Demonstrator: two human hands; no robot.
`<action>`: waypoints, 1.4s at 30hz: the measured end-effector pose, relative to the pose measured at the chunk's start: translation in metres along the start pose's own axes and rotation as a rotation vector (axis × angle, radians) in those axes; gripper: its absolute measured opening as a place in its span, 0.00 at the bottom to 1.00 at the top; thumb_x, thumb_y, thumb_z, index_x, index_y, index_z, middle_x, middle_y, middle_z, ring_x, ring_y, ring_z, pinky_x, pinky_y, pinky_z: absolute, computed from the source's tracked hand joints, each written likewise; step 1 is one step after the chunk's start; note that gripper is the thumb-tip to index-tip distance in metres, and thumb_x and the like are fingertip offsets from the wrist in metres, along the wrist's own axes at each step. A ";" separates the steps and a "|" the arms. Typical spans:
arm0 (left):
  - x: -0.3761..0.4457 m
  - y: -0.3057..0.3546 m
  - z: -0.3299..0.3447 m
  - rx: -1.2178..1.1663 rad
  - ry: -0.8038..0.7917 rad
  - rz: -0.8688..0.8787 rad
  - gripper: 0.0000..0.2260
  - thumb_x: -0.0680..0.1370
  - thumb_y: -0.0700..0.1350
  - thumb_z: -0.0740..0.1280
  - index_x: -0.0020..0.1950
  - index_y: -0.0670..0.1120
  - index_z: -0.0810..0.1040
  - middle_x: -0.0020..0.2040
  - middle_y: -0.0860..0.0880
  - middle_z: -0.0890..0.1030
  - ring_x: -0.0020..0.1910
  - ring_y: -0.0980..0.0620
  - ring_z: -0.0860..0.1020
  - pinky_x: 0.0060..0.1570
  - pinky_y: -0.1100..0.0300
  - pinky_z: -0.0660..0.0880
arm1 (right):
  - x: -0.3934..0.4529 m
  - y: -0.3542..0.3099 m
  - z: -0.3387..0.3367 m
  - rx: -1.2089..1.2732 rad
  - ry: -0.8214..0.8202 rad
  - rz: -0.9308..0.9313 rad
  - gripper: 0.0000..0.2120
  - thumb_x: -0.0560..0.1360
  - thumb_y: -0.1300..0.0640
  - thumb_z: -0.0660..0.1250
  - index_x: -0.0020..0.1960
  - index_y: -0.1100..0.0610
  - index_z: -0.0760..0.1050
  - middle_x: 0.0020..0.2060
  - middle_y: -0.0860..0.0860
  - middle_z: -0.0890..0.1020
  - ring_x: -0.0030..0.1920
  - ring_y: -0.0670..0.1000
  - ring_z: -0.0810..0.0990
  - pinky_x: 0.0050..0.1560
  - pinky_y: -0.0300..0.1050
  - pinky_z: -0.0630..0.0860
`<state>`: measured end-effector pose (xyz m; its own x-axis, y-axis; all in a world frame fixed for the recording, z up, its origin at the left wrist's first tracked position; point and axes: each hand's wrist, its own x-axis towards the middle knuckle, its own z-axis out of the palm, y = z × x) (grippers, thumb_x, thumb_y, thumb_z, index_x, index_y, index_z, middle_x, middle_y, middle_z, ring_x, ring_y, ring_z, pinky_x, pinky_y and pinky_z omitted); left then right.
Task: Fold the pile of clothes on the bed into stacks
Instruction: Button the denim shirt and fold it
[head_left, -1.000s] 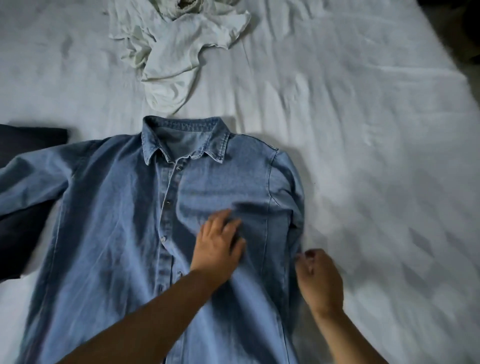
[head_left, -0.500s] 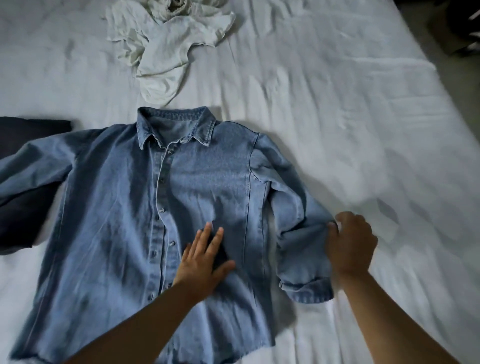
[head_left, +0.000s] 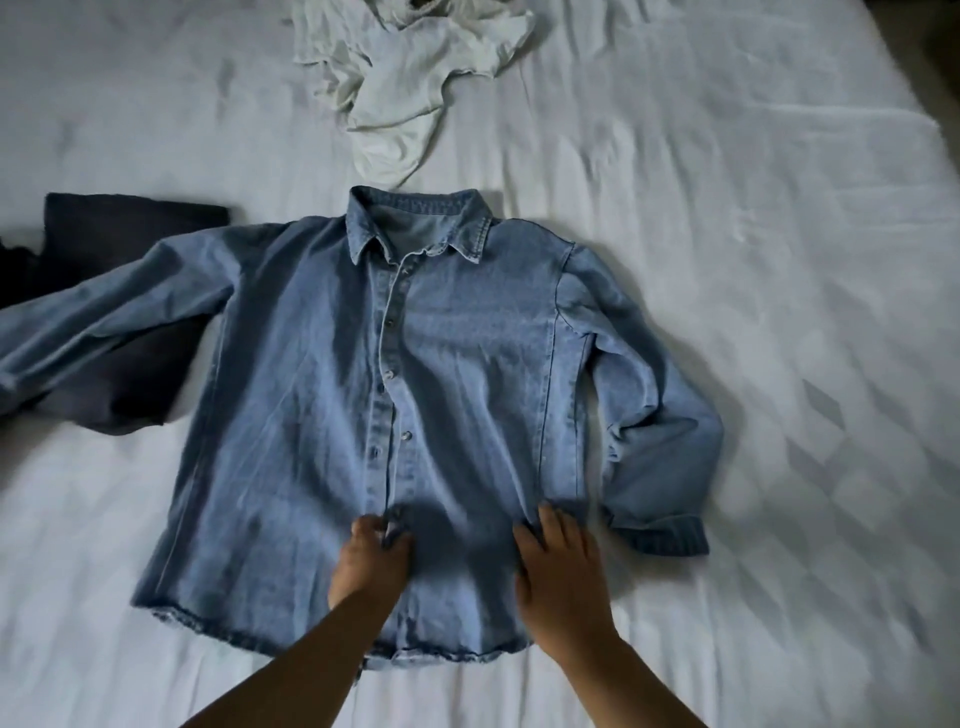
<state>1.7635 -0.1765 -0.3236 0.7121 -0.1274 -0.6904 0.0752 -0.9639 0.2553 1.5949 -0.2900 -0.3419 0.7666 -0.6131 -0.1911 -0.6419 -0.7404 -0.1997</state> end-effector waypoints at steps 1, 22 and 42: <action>-0.001 -0.001 -0.004 0.037 -0.026 -0.004 0.12 0.76 0.49 0.67 0.55 0.44 0.74 0.54 0.39 0.79 0.55 0.39 0.76 0.53 0.52 0.72 | -0.003 0.000 0.002 -0.022 -0.060 0.027 0.26 0.54 0.50 0.76 0.52 0.53 0.82 0.55 0.58 0.81 0.54 0.59 0.80 0.51 0.53 0.75; -0.016 -0.048 -0.022 0.351 0.166 0.432 0.25 0.79 0.51 0.60 0.76 0.54 0.58 0.77 0.45 0.53 0.75 0.43 0.55 0.70 0.48 0.57 | -0.032 0.007 -0.008 0.022 -0.003 -0.030 0.22 0.69 0.49 0.55 0.57 0.54 0.78 0.54 0.53 0.82 0.53 0.55 0.80 0.46 0.51 0.76; -0.063 0.110 0.092 0.273 -0.289 0.885 0.22 0.78 0.47 0.61 0.73 0.53 0.65 0.72 0.51 0.64 0.70 0.51 0.65 0.68 0.60 0.62 | 0.001 0.127 -0.055 0.312 0.021 0.227 0.15 0.64 0.44 0.65 0.30 0.52 0.63 0.25 0.48 0.71 0.29 0.52 0.74 0.30 0.42 0.67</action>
<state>1.6628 -0.2957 -0.3139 0.2317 -0.8502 -0.4727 -0.5959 -0.5081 0.6219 1.5152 -0.3995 -0.3142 0.6026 -0.7597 -0.2444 -0.7676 -0.4679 -0.4381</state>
